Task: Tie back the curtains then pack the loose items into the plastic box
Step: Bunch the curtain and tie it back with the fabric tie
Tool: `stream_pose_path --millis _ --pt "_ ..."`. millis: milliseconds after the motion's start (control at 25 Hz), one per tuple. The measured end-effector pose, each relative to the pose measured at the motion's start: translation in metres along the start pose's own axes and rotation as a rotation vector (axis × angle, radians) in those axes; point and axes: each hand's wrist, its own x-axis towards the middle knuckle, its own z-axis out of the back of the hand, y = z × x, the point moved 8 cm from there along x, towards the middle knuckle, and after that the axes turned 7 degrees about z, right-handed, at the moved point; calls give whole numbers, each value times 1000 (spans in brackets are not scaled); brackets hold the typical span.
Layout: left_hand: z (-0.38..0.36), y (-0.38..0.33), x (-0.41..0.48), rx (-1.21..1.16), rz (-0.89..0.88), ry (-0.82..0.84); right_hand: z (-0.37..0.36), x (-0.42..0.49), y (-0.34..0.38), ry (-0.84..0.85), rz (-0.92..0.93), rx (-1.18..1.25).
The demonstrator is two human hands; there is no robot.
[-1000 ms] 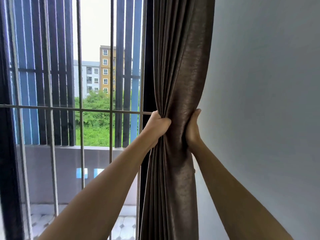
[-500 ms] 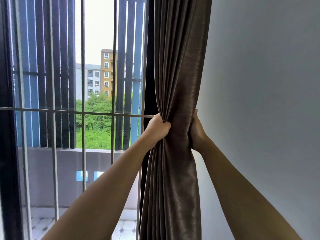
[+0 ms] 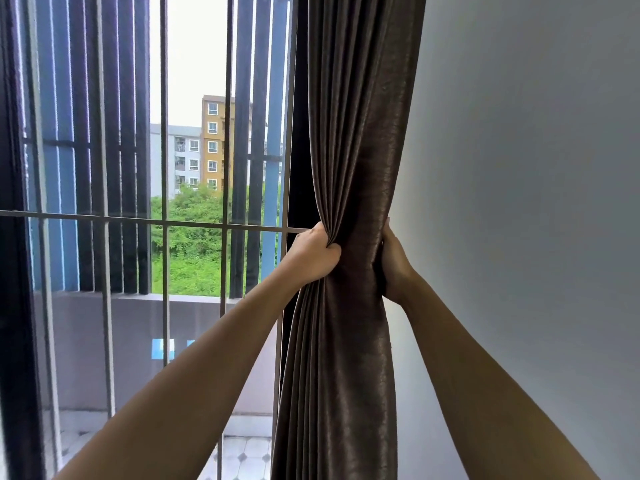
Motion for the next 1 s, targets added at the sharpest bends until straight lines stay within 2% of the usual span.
stream_pose_path --millis 200,360,560,680,760,880,1000 --pt "5 2 -8 -66 0 40 3 -6 3 5 43 16" --pt "4 10 -3 -124 1 86 3 -7 -1 -2 33 -85" --pt "6 17 11 270 8 9 5 -13 -12 -67 -71 -374" --pt "5 11 15 405 22 29 -7 -21 -13 -77 -19 -277" --pt "2 3 14 355 16 93 -15 -24 -13 -43 -5 -99" --pt "-4 -2 10 94 19 213 -29 -29 -14 30 89 -69" --pt "-8 -3 7 -53 6 284 -33 -42 -37 -18 156 -40"
